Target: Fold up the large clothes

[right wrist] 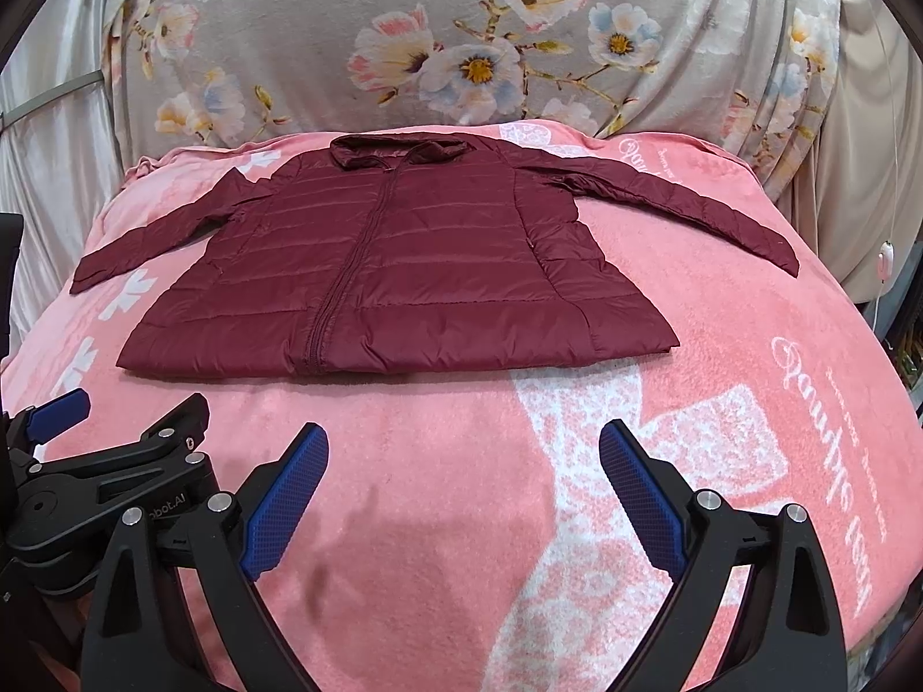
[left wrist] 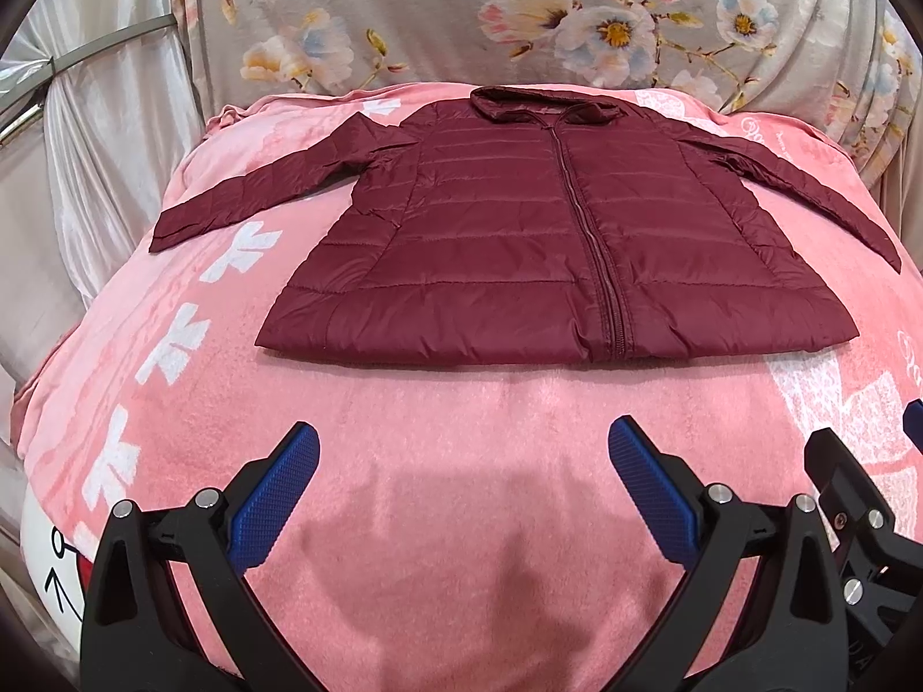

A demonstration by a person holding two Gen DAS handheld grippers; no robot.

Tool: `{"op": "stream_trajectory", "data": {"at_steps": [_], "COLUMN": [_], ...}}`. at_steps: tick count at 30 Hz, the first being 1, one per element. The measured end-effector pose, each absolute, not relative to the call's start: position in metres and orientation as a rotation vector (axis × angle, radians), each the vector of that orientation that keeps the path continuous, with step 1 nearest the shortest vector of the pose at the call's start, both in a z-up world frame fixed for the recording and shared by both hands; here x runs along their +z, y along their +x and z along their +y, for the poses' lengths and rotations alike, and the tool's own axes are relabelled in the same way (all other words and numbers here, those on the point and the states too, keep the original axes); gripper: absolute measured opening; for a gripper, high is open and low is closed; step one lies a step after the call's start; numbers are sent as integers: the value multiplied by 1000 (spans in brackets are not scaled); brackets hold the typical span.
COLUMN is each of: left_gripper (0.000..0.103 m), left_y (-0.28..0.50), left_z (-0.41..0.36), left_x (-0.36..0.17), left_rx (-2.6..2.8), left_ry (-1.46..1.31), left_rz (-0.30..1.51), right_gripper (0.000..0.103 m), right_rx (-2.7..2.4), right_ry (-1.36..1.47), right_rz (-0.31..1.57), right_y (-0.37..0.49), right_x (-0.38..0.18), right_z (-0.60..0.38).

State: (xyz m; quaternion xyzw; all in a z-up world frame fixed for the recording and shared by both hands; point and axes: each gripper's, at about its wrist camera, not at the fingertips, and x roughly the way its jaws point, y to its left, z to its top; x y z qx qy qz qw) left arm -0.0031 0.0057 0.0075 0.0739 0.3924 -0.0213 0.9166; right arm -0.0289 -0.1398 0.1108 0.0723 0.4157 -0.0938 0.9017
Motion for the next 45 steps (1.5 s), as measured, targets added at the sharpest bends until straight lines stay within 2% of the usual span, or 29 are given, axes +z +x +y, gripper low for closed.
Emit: {"op": "stream_trajectory", "data": {"at_steps": [45], "left_gripper": [98], "left_y": [-4], "left_z": [10], "left_x": [-3], "left_rx": [-35], "left_ry": [149], "left_rz": [816], "right_gripper": [93], "right_rx": [-191], "right_ry": [155], "right_rz": [865], "right_y": [-28], "right_x": [109], "right_z": [-139]}}
